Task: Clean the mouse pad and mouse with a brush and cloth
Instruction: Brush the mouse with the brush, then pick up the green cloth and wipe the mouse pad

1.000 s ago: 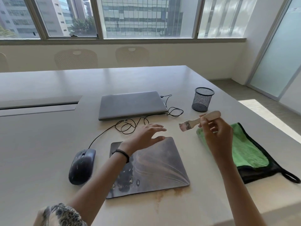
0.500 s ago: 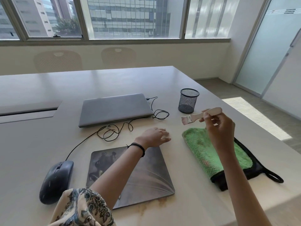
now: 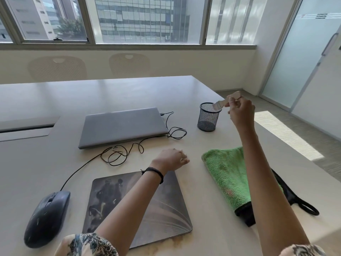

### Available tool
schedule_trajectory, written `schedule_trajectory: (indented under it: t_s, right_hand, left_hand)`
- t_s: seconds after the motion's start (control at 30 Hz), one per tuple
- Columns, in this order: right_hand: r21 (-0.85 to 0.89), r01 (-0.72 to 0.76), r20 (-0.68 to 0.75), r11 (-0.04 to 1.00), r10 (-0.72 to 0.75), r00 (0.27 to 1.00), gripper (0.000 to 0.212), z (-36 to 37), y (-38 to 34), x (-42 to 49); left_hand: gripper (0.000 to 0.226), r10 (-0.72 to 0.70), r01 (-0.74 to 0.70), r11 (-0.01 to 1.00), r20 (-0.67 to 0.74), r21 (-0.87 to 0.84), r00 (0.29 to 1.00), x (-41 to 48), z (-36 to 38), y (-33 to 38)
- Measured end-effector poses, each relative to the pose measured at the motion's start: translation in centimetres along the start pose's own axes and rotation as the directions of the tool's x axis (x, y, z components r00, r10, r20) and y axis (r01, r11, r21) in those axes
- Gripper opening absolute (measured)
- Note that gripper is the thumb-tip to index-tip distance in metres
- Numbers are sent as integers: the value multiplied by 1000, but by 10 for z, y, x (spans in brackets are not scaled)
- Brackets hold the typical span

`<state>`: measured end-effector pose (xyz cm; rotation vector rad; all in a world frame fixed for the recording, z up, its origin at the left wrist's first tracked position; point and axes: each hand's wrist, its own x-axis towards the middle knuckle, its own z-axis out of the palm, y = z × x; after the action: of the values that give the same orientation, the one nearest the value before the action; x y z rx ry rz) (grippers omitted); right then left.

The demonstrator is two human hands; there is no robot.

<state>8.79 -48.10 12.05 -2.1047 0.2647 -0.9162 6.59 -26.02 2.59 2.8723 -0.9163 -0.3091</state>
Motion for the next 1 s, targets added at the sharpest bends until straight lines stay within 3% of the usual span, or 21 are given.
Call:
schedule_trajectory:
  t_s: [0.53, 1.0]
  right_hand:
    - [-169, -164, 104, 972, 183, 978, 29, 45, 25, 42]
    - [-277, 12, 187, 961, 42, 982, 19, -16, 15, -32]
  left_hand:
    - [43, -30, 27, 998, 52, 50, 998, 2, 4, 2]
    - [41, -43, 43, 999, 7, 5, 999, -4, 0, 5]
